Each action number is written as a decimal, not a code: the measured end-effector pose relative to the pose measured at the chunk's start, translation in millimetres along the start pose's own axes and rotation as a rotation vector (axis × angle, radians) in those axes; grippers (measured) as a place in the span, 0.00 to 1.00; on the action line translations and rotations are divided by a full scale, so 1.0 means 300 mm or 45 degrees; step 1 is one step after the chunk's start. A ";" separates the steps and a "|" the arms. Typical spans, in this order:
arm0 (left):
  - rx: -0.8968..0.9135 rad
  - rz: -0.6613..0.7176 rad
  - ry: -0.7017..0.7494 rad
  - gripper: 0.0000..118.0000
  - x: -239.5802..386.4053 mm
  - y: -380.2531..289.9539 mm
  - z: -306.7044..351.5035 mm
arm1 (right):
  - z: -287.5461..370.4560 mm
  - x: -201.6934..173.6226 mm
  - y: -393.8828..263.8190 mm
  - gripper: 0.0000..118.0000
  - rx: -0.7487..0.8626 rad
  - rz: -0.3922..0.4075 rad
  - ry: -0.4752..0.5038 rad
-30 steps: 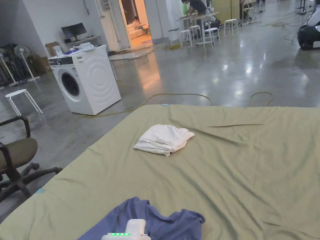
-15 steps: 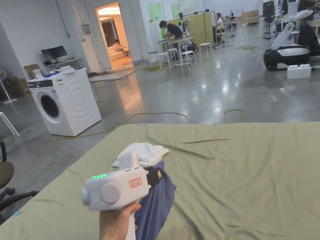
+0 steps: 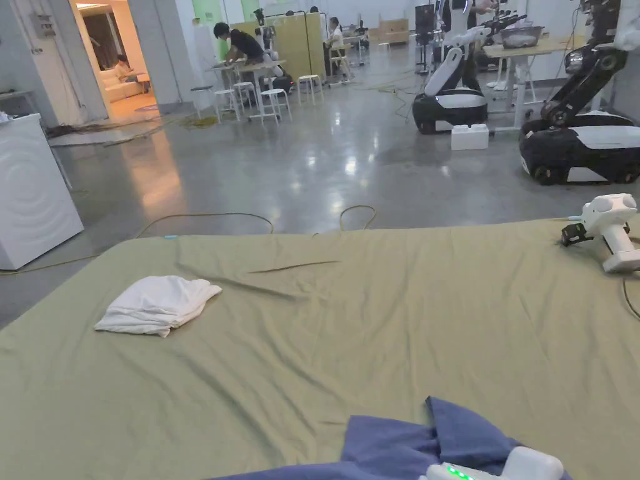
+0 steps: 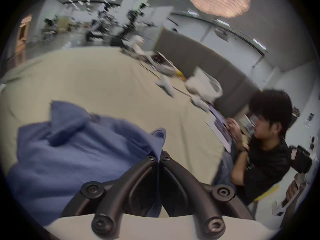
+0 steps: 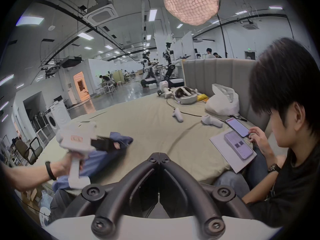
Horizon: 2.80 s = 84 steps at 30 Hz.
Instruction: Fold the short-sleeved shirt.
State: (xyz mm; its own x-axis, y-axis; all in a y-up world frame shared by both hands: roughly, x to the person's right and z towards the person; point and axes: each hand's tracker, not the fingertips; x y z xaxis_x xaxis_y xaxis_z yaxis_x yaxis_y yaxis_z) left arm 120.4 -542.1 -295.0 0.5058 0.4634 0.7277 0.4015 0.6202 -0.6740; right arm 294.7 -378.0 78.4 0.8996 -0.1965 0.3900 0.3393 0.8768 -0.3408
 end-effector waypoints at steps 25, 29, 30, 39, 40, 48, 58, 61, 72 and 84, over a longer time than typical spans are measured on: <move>1.317 -0.228 1.280 0.71 0.418 -0.382 1.747 | -0.010 -0.394 0.257 0.00 0.345 0.187 0.481; 1.278 -0.196 1.378 0.04 0.458 -0.443 1.760 | 0.031 -0.435 0.280 0.00 0.388 0.267 0.468; 1.290 -0.205 1.394 0.03 0.465 -0.462 1.754 | 0.043 -0.445 0.281 0.00 0.404 0.297 0.458; 1.253 -0.209 1.267 0.00 0.451 -0.443 1.736 | 0.073 -0.469 0.257 0.00 0.456 0.383 0.436; 1.247 -0.212 1.264 0.00 0.452 -0.437 1.736 | 0.071 -0.469 0.257 0.00 0.456 0.371 0.441; 1.211 -0.186 1.214 0.00 0.396 -0.400 1.724 | 0.051 -0.464 0.243 0.00 0.427 0.352 0.433; 0.789 0.132 0.995 0.60 -0.094 -0.344 1.489 | -0.037 -0.398 0.179 0.00 0.248 0.255 0.400; 0.652 0.305 0.921 0.71 -0.340 -0.336 1.346 | -0.077 -0.372 0.156 0.00 0.183 0.259 0.368; 0.107 0.684 0.922 0.60 -0.898 -0.373 0.889 | -0.183 -0.298 0.108 0.00 -0.006 0.240 0.250; -0.051 0.557 1.079 0.24 -0.881 -0.273 0.861 | -0.325 -0.301 0.076 0.00 -0.153 0.202 0.263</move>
State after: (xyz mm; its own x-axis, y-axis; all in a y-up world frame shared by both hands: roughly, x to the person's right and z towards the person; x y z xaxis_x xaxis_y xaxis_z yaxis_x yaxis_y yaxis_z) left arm -243.3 -551.9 -399.2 0.9959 0.0265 0.0859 0.0633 0.4714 -0.8796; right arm 247.9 -383.2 -47.9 0.9768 -0.1572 0.1455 0.2090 0.8479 -0.4872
